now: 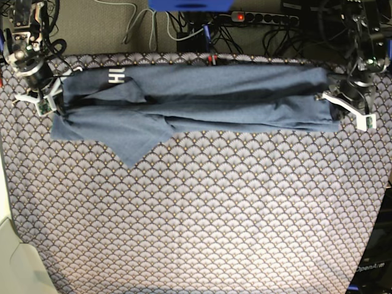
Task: Fold the T-shirt properly
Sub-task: 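Release the hem and raise both grippers, then move the right gripper onto the sleeve end and grasp it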
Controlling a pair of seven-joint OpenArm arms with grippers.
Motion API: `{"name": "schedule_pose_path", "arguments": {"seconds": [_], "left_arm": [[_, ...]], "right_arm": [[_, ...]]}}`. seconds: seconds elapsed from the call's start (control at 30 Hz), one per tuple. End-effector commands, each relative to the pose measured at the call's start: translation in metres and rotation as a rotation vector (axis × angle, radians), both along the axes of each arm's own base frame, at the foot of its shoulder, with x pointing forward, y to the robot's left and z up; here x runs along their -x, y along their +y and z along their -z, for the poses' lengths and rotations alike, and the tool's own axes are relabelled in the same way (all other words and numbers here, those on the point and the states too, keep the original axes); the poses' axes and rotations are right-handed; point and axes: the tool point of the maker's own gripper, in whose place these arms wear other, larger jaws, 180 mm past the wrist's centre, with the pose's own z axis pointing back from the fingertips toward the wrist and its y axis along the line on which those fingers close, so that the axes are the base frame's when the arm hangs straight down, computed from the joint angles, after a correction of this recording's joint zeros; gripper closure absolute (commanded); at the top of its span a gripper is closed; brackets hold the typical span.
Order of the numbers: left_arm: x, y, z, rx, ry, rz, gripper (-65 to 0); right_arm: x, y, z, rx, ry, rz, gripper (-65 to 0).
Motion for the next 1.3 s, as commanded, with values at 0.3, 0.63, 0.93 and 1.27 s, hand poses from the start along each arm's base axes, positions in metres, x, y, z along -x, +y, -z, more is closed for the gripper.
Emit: {"name": "schedule_pose_path", "arguments": {"seconds": [0.3,0.63,0.93,1.27], "left_arm": [[0.007,0.015,0.014,-0.003,0.034,-0.030,-2.6],[0.018,0.018,0.025,0.001,0.070,-0.039,-17.9],[0.020,0.018,0.026,0.001,0.076,-0.040,-33.4],[0.025,0.017,0.027,0.000,0.082,-0.036,-48.5]], "right_arm": [[-0.005,-0.007,-0.009,0.017,-0.029,0.005,0.0],[0.007,-0.013,0.004,0.050,0.063,0.028,-10.1],[0.018,-0.012,0.009,0.049,0.086,0.021,-24.0],[0.012,-0.065,-0.020,0.112,0.015,0.144,-24.2]]}}
